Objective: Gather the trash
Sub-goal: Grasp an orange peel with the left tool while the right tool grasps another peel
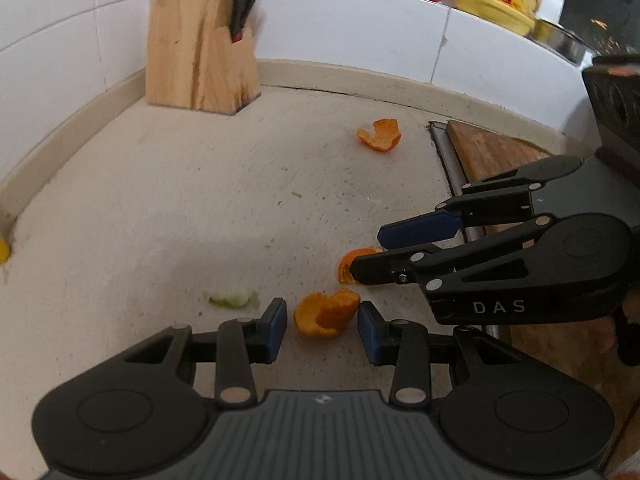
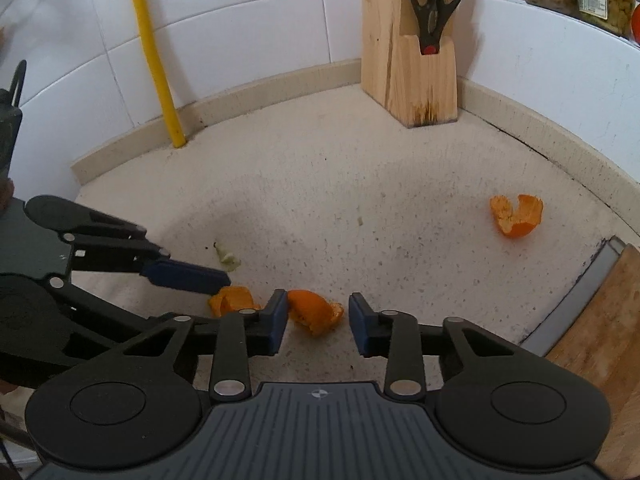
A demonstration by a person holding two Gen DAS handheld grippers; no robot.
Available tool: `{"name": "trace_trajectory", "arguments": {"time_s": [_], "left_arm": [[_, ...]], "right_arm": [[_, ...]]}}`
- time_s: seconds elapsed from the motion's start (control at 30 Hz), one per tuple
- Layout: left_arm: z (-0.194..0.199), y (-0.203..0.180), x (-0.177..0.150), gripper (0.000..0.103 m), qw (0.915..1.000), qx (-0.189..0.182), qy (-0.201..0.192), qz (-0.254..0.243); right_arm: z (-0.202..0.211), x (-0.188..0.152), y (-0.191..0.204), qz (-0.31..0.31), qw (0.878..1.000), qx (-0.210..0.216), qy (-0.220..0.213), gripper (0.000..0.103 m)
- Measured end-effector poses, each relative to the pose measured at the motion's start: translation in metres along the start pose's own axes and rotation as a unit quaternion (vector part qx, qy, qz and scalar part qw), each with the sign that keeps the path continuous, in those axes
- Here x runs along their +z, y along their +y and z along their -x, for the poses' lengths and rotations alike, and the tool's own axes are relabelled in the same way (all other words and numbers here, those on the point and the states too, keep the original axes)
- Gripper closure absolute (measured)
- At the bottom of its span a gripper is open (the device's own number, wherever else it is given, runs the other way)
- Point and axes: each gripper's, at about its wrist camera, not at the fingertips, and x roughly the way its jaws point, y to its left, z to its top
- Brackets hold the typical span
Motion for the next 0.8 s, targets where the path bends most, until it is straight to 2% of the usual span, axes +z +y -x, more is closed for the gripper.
{"name": "trace_trajectory", "arguments": {"time_s": [0.13, 0.2, 0.23, 0.3, 0.57, 0.8], "left_arm": [[-0.003, -0.007, 0.001, 0.069, 0.9996, 0.005, -0.001, -0.027], [-0.003, -0.009, 0.002, 0.071, 0.9996, -0.006, 0.003, -0.027], [-0.003, -0.009, 0.003, 0.073, 0.9996, -0.014, 0.004, -0.024], [-0.002, -0.009, 0.002, 0.084, 0.9996, -0.024, 0.009, -0.016], [0.007, 0.0, 0.001, 0.088, 0.9993, -0.019, 0.017, 0.026], [0.021, 0.004, -0.006, 0.088, 0.9989, -0.013, 0.009, 0.043]], "right_arm": [[-0.002, 0.0, 0.0, 0.008, 1.0, -0.001, 0.01, 0.066], [-0.002, 0.001, 0.0, 0.009, 1.0, 0.004, 0.013, 0.07], [-0.002, 0.001, 0.0, 0.006, 1.0, 0.007, 0.014, 0.072], [-0.001, 0.001, 0.0, 0.006, 1.0, 0.008, 0.015, 0.076], [0.004, 0.002, 0.002, 0.004, 1.0, 0.007, 0.017, 0.082], [0.018, -0.001, 0.008, -0.014, 1.0, 0.014, 0.005, 0.083]]}}
